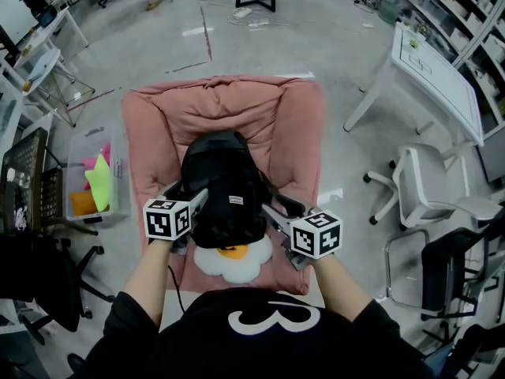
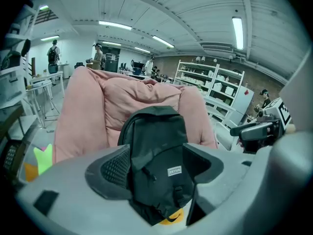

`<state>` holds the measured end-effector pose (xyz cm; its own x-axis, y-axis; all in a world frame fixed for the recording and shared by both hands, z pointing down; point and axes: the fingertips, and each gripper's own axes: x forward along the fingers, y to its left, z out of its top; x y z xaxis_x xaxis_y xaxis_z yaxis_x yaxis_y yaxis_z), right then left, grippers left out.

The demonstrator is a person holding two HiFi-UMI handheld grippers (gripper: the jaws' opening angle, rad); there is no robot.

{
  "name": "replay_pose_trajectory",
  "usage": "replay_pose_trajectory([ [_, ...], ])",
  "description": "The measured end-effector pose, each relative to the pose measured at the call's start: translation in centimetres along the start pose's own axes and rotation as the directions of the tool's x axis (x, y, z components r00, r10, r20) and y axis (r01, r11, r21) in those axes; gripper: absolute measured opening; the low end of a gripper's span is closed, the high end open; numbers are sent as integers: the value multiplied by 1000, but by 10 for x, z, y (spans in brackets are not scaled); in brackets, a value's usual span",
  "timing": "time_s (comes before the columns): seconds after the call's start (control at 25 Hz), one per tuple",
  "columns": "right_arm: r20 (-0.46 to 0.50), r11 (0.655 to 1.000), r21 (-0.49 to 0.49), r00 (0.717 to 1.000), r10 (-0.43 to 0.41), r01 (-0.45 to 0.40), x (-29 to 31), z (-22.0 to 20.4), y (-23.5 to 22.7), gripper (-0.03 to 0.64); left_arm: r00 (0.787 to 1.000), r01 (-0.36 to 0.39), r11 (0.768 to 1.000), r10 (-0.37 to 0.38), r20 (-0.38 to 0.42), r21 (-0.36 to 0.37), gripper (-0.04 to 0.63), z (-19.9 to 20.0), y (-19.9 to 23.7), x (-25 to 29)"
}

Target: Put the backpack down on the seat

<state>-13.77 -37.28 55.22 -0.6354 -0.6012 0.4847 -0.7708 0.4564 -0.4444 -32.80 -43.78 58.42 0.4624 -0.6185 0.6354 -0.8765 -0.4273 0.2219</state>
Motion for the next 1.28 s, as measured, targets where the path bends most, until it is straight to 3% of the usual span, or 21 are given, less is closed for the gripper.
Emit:
replay_pose_trajectory([
  [0.12, 3, 999, -23, 999, 47, -47, -25, 4, 17, 189, 999, 27, 999, -26, 29, -39, 318, -1, -29, -29],
  [0.24, 13, 995, -58, 996, 86, -85, -54, 10, 36, 187, 993, 106, 992, -103, 50, -69, 316, -3, -77, -61],
  [0.48, 105, 970, -136, 971, 216, -201, -122, 15, 87, 185, 952, 283, 954, -266, 152, -98, 283, -4, -184, -129],
  [0.64, 161, 954, -152, 945, 283, -260, -168, 17, 116, 55, 909, 365, 931, -351, 225, -25, 216, -1, -243, -177],
  [0.72, 165, 942, -197, 938, 303, -270, -186, 17, 129, 25, 893, 382, 924, -376, 246, 25, 200, 1, -264, -196],
  [0.84, 159, 925, -283, 939, 306, -254, -204, 15, 145, 11, 865, 401, 915, -391, 314, 36, 23, 10, -282, -224],
  [1.0, 212, 927, -181, 907, 364, -330, -228, 25, 160, 5, 848, 408, 913, -391, 358, 30, 6, 12, -296, -250],
  [1.28, 222, 898, -185, 873, 434, -399, -248, 23, 177, 3, 866, 349, 934, -354, 352, 82, 6, 8, -308, -261],
])
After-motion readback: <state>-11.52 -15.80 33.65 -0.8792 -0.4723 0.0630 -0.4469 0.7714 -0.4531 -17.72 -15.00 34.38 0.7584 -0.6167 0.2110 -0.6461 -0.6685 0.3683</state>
